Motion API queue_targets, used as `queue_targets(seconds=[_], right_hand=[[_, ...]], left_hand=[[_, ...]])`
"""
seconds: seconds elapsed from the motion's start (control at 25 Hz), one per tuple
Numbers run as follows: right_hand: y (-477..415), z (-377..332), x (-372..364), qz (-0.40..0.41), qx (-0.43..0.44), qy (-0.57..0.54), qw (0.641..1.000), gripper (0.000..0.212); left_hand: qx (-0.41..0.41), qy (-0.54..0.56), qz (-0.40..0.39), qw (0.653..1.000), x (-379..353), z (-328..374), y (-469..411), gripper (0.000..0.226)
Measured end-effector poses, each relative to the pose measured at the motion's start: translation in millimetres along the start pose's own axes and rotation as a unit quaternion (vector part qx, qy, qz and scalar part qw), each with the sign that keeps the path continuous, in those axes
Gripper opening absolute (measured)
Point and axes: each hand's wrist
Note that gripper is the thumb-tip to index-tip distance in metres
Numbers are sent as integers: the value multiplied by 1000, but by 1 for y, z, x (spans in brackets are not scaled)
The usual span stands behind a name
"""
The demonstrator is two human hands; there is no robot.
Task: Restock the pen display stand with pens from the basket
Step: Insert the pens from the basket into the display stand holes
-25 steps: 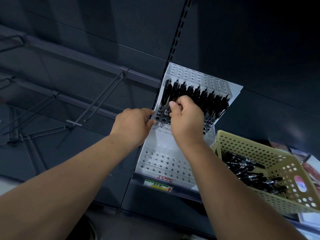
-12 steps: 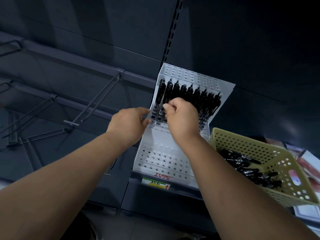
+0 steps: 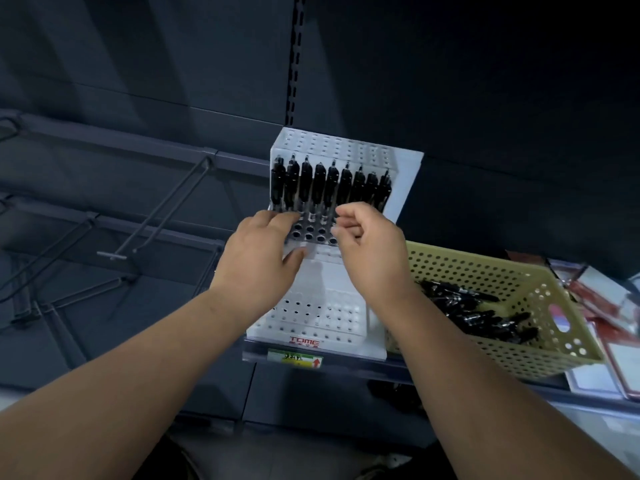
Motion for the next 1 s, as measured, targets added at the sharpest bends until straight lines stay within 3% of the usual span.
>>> queue_targets(seconds=[0.28, 0.52, 0.76, 1.0], right_hand=[[22, 59, 66, 11, 5, 127, 992, 34], [27, 115, 133, -33, -92, 212, 972, 47], [16, 164, 159, -153, -167, 229, 947, 56], [-2, 196, 146, -252, -185, 199, 929, 71]], left_hand=[[-68, 2, -62, 996, -24, 55, 1, 58], [-122, -2, -114, 986, -62, 107, -7, 60], [-157, -40, -160, 974, -92, 132, -18, 65], [-131, -49, -261, 955, -118, 127, -19, 88]])
Point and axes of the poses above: each hand's wrist, its own y-axis away from the middle knuckle, its own x-axis out of the back of the hand, z = x × y, and after that the axes turned 2 degrees about -x, right-handed
